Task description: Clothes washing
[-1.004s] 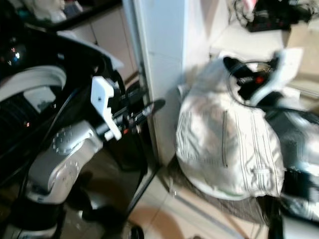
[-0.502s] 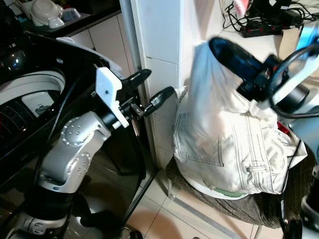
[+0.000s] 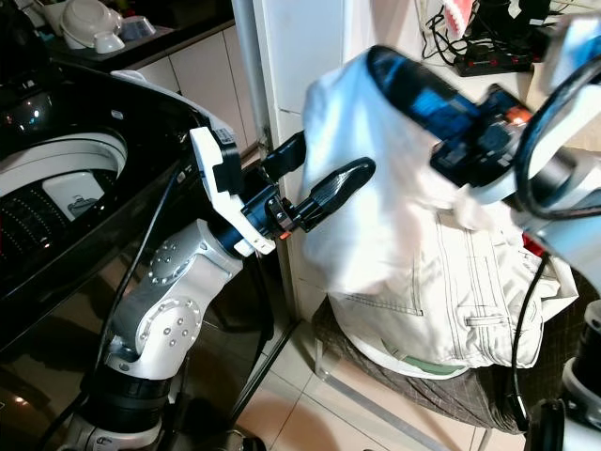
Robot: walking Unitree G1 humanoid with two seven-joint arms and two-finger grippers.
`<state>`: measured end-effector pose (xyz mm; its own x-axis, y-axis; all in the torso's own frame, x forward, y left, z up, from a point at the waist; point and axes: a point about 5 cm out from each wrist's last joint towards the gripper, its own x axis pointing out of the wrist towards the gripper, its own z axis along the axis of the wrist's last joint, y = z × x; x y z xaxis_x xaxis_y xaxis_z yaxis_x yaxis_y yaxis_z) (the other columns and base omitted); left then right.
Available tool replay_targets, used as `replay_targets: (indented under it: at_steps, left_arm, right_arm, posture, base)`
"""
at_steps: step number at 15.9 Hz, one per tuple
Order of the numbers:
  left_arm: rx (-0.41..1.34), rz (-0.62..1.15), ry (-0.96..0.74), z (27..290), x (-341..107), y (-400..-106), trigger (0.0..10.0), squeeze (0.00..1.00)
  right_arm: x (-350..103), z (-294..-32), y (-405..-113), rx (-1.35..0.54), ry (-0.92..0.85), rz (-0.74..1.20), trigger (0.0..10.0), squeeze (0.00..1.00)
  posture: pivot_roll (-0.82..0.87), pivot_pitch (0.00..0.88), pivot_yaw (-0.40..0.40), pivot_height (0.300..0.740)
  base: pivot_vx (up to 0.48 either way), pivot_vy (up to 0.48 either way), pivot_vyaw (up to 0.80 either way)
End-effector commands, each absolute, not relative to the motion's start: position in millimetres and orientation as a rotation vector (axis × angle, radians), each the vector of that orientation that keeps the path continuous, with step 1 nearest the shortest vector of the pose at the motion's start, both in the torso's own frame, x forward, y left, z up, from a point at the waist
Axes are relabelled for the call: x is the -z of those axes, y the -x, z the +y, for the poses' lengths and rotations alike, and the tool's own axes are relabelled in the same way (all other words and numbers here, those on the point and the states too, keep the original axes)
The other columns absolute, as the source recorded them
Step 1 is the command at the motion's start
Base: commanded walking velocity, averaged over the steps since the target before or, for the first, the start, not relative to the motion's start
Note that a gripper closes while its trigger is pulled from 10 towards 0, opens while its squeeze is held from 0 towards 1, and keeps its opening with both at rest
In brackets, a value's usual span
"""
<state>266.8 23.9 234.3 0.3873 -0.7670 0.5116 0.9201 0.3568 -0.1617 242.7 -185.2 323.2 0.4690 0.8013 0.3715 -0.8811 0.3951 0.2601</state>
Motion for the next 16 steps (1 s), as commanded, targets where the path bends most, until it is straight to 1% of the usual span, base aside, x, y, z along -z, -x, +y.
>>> replay_targets:
  at_steps: [1,3,5,7,8,12,14,16]
  left_arm:
    - [1.162,-0.381,0.483,24.5,-236.8,-262.7,10.0,1.0]
    - [1.237,-0.351,0.52,19.2,-236.3,-254.9,10.0,1.0]
    - [1.248,-0.339,0.487,15.8,-233.4,-253.2,10.0,1.0]
    - [1.221,-0.34,0.42,13.6,-230.0,-256.2,10.0,1.0]
    - [1.178,-0.318,0.405,15.2,-226.7,-262.5,0.0,0.0]
    - [1.091,-0.293,0.403,23.6,-226.9,-273.2,0.0,0.0]
    - [1.026,-0.28,0.375,28.8,-225.4,-279.1,0.0,0.0]
    - [1.016,-0.292,0.326,30.4,-225.6,-280.5,0.0,0.0]
  right_arm:
    - [-322.5,-177.6,-237.7,-1.117,-0.442,-0.179,0.0,0.0]
    - [-320.1,-172.6,-236.5,-1.128,-0.446,-0.161,0.0,0.0]
    - [-320.5,-168.4,-235.0,-1.14,-0.455,-0.159,0.0,0.0]
    - [-321.5,-165.9,-234.6,-1.144,-0.458,-0.161,0.0,0.0]
    - [-322.3,-164.6,-234.3,-1.146,-0.46,-0.164,0.0,0.0]
    - [-322.9,-162.9,-234.5,-1.137,-0.458,-0.162,0.0,0.0]
    - [-321.9,-161.6,-235.5,-1.127,-0.459,-0.16,0.0,0.0]
    - [-321.6,-161.4,-236.3,-1.123,-0.458,-0.158,0.0,0.0]
  posture:
    - [-0.15,0.0,0.08,0.74]
    - [-0.15,0.0,0.08,0.74]
    - [-0.14,0.0,0.078,0.74]
    - [-0.14,0.0,0.078,0.74]
    - [-0.14,0.0,0.078,0.74]
    - [-0.14,0.0,0.078,0.74]
    - [-0.13,0.0,0.08,0.74]
    - [-0.13,0.0,0.082,0.74]
  base:
    - [0.0,0.0,0.0]
    - [0.0,0.0,0.0]
    - [0.0,0.0,0.0]
    - [0.0,0.0,0.0]
    - [0.0,0.0,0.0]
    - [0.0,0.0,0.0]
    - [0.0,0.0,0.0]
    - [0.0,0.0,0.0]
